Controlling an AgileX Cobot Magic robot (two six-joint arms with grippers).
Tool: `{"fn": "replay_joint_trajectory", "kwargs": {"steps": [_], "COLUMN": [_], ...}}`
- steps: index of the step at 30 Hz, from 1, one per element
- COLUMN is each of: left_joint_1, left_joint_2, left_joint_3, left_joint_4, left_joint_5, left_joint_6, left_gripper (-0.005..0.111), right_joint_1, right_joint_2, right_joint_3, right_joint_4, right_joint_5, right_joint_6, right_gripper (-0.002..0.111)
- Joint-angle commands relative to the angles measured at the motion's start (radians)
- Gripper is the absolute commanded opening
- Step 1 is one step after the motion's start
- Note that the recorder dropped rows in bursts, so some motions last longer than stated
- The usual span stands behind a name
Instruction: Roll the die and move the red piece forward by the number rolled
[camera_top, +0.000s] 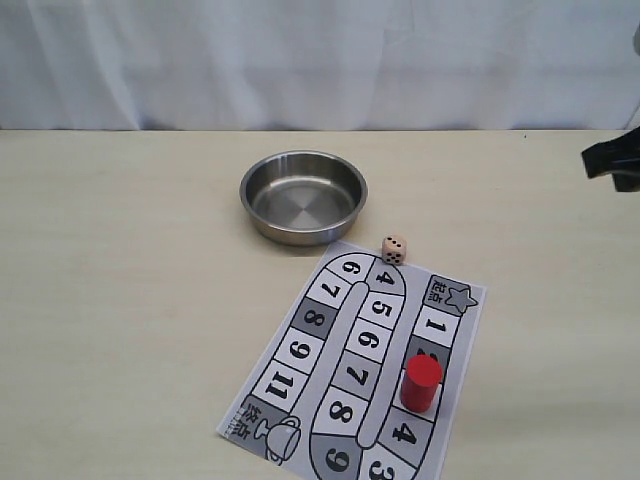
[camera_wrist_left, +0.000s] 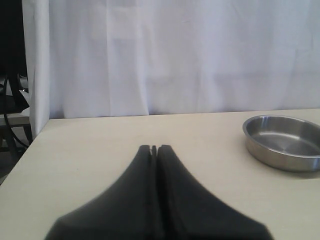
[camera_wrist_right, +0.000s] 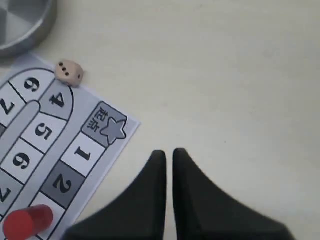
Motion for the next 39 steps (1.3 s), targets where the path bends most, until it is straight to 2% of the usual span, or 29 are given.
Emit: {"fn": "replay_joint_trajectory", "kwargs": {"steps": [1,18,31,34,39], "left_joint_1": [-0.002,-0.002,-0.002,-0.002,-0.002], "left_joint_2": [-0.002,-0.002,-0.002,-0.002,-0.002], "left_joint_3": [0.003,0.003,0.003,0.003,0.003], "left_joint_4": [-0.005,-0.005,-0.005,-0.005,-0.005], "left_joint_5": [-0.004,-0.004,-0.004,-0.004,-0.004], "left_joint_6": [-0.005,-0.005,-0.005,-0.005,-0.005], "left_gripper": [0.000,0.000,0.000,0.000,0.000], "right_joint_1": [-0.003,-0.003,-0.003,-0.003,-0.003], "right_joint_2": [-0.157,-0.825,-1.243,-1.243,-1.243], "right_joint_3": [-0.002,-0.002,-0.002,-0.011,0.085], "right_joint_4": [0.005,0.005,0.001,-0.001,-0.005], "right_joint_5": [0.020,0.145,0.158,0.183,0.050], "right_joint_6": [-0.004,-0.004,-0.004,-0.006,-0.012], "right_gripper": [0.004,0.004,0.004,0.004,0.004]}}
